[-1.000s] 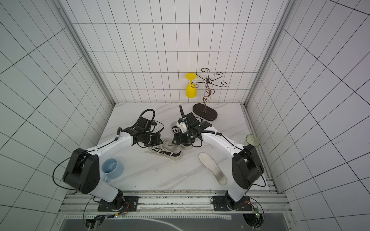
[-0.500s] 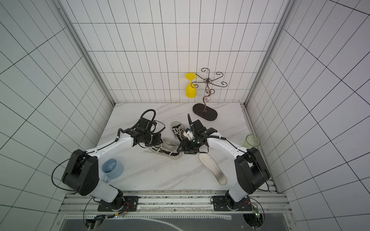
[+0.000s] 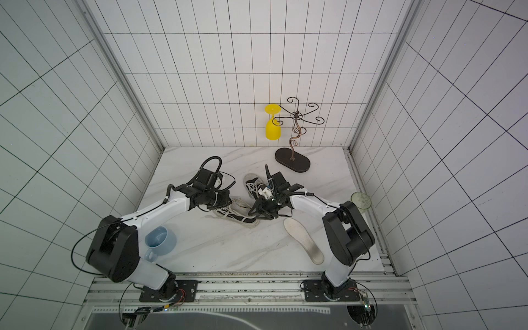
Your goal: Insert the insole into the shoe
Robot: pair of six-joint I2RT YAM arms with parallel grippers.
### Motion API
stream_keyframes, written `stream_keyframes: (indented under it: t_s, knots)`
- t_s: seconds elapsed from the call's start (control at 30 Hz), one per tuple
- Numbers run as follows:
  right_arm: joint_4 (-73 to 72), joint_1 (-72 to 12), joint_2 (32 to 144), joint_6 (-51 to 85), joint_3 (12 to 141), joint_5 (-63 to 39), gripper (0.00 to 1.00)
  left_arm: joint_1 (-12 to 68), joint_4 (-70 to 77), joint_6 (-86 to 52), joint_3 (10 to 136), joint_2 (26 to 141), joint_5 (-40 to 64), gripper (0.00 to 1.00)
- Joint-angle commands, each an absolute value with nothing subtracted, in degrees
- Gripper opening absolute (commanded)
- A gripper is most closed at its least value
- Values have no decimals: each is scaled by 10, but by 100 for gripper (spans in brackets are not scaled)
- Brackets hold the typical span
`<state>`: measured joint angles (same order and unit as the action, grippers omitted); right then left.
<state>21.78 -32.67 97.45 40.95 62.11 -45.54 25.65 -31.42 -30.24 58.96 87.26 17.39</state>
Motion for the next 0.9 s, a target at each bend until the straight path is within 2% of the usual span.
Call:
stream_keyframes:
  t_s: [0.0, 0.1, 0.23, 0.4, 0.67, 0.87]
  knots:
    - [202, -329, 983, 424, 623, -456, 27, 266, -286, -306, 591, 851, 179, 0]
    - [204, -328, 983, 425, 643, -445, 17, 272, -296, -302, 599, 854, 179, 0]
    - [205, -324, 978, 423, 655, -433, 11, 277, -303, -294, 606, 859, 186, 0]
    - [214, -322, 967, 388, 699, -396, 12, 293, -339, -249, 628, 878, 217, 0]
    - [280, -338, 1007, 284, 783, -322, 11, 300, -370, -220, 650, 892, 237, 0]
    - [353, -367, 1046, 249, 826, -291, 11, 271, -330, -303, 628, 887, 254, 0]
